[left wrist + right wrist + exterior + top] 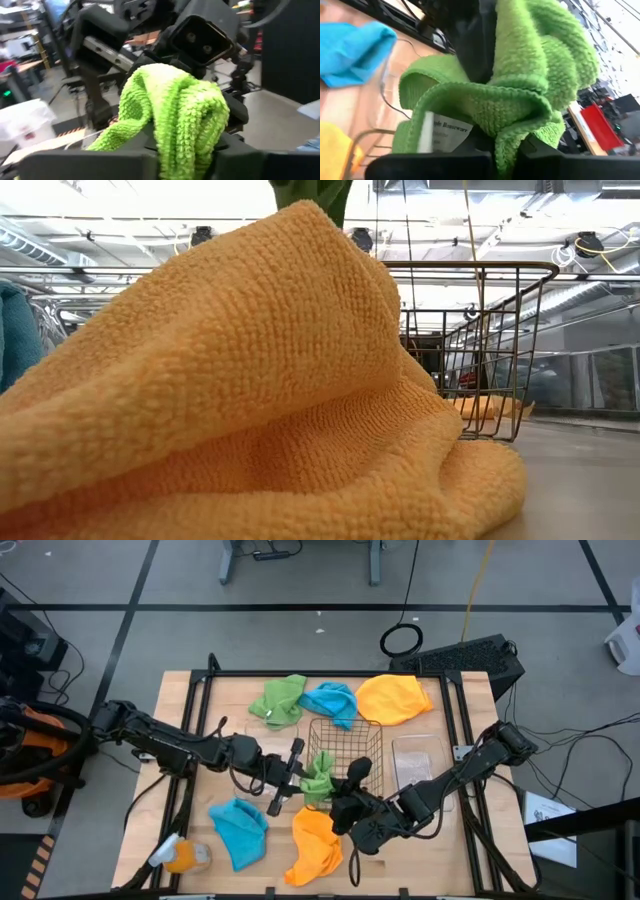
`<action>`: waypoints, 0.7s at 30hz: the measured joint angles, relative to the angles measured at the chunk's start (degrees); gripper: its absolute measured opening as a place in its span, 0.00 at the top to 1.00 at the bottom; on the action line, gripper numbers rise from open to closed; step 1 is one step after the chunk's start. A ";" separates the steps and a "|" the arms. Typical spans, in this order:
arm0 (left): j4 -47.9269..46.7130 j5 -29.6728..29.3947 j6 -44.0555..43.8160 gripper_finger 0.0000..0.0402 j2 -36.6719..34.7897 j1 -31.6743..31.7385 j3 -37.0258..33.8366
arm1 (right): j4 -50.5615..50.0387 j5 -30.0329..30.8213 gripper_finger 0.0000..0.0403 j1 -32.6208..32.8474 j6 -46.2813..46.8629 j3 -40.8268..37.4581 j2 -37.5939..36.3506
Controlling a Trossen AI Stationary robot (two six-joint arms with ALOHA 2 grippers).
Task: Sort microfiber towel by color & place in baskets
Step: Put the bottom green microfiber towel into the wire basket
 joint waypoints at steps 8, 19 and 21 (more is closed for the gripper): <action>-8.39 -9.87 -1.73 0.45 -1.47 0.04 -0.02 | -17.13 3.44 0.99 0.48 14.36 0.00 -3.40; -21.03 -23.89 -10.16 0.23 -4.17 -0.51 -0.02 | -34.53 -8.80 1.00 -4.38 29.84 0.04 -5.21; -23.96 -26.06 -13.16 0.23 -5.25 -0.69 -0.02 | -34.45 -12.00 1.00 -6.79 30.48 0.04 -5.21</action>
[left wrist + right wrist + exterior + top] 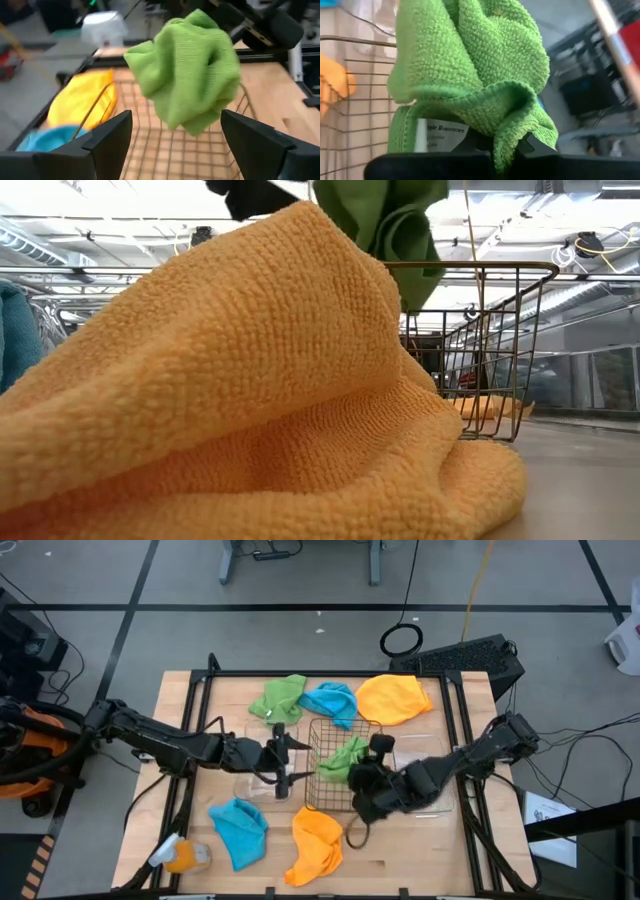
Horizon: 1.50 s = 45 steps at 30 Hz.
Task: Sort microfiber towel by color & place in baskets
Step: Put the bottom green microfiber towel into the wire basket
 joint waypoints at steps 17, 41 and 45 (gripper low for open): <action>-1.30 -2.89 -14.36 0.23 -1.96 -9.56 0.00 | 9.34 -31.24 1.00 -21.16 -13.73 -9.69 0.50; 4.01 -2.92 -10.29 0.23 -1.94 -13.49 0.00 | 22.68 -32.08 0.79 -24.31 -14.23 -21.29 0.16; 3.63 -2.90 -10.27 0.23 -1.94 -13.56 0.00 | 18.20 -32.69 0.68 -24.20 -14.53 -18.94 -0.07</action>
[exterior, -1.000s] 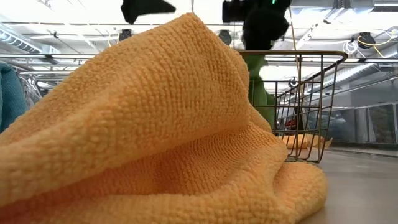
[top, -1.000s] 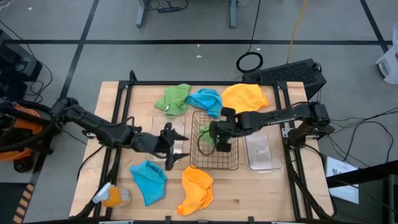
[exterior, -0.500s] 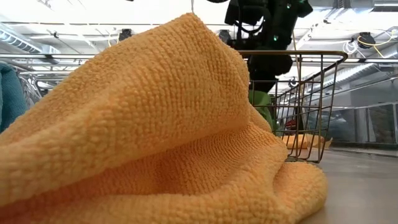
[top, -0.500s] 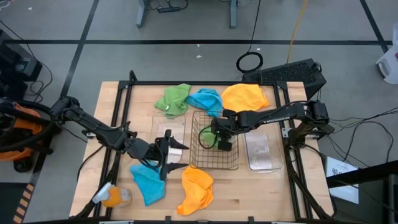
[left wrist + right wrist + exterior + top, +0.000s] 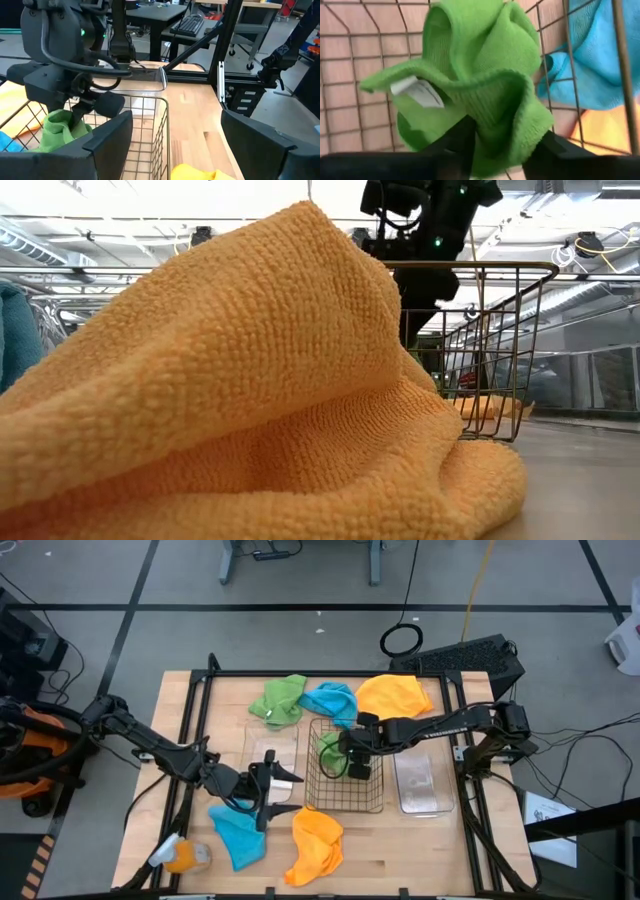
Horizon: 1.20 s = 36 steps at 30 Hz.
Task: Sort microfiber towel by color & place in baskets
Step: Put the bottom green microfiber towel into the wire basket
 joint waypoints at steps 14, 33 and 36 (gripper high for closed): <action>0.15 0.02 0.13 0.23 0.04 0.02 0.00 | -9.28 0.92 0.55 0.53 2.66 7.97 -0.02; 0.35 0.04 0.36 0.23 0.07 0.04 -0.37 | 20.62 1.87 0.97 -0.50 1.69 -9.62 0.43; 0.35 0.04 0.96 0.23 0.07 0.07 -0.37 | 23.98 -0.14 0.96 -0.63 1.93 -12.02 0.50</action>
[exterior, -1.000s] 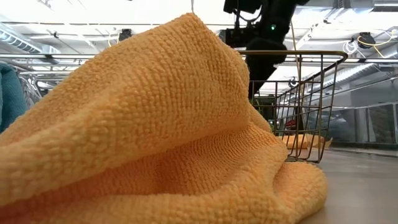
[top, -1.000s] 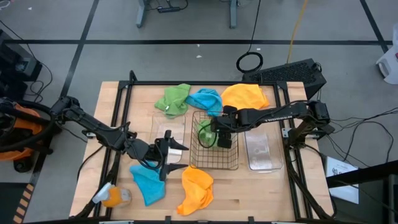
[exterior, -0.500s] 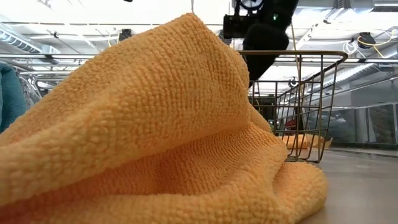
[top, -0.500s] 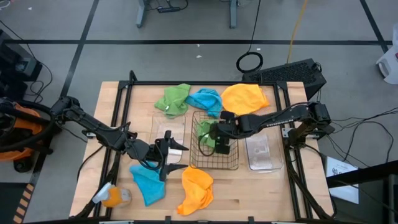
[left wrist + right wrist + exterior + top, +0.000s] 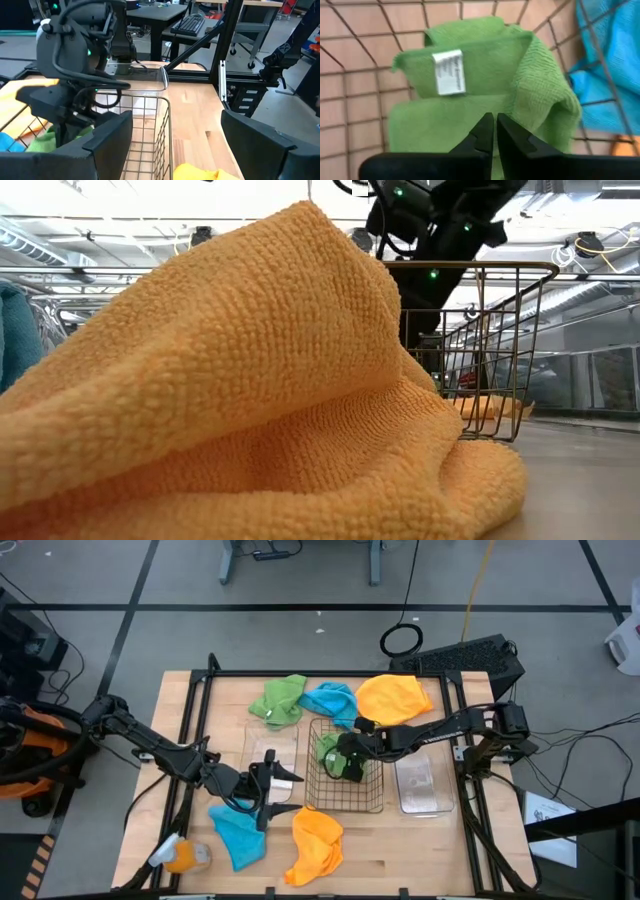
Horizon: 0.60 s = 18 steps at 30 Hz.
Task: Sort microfiber towel by color & place in baskets
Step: Put the bottom green microfiber towel into the wire basket
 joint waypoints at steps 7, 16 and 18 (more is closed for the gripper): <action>0.02 0.00 0.48 0.23 0.00 0.02 -0.02 | 6.14 -0.04 1.00 0.00 0.09 -3.55 0.00; 0.00 0.00 0.46 0.23 -0.01 0.02 -0.02 | 5.85 -0.26 1.00 0.28 -0.84 -3.51 -0.45; -0.04 0.00 0.48 0.23 0.00 0.02 -0.02 | 4.79 -1.51 1.00 0.53 -0.95 -2.88 -1.70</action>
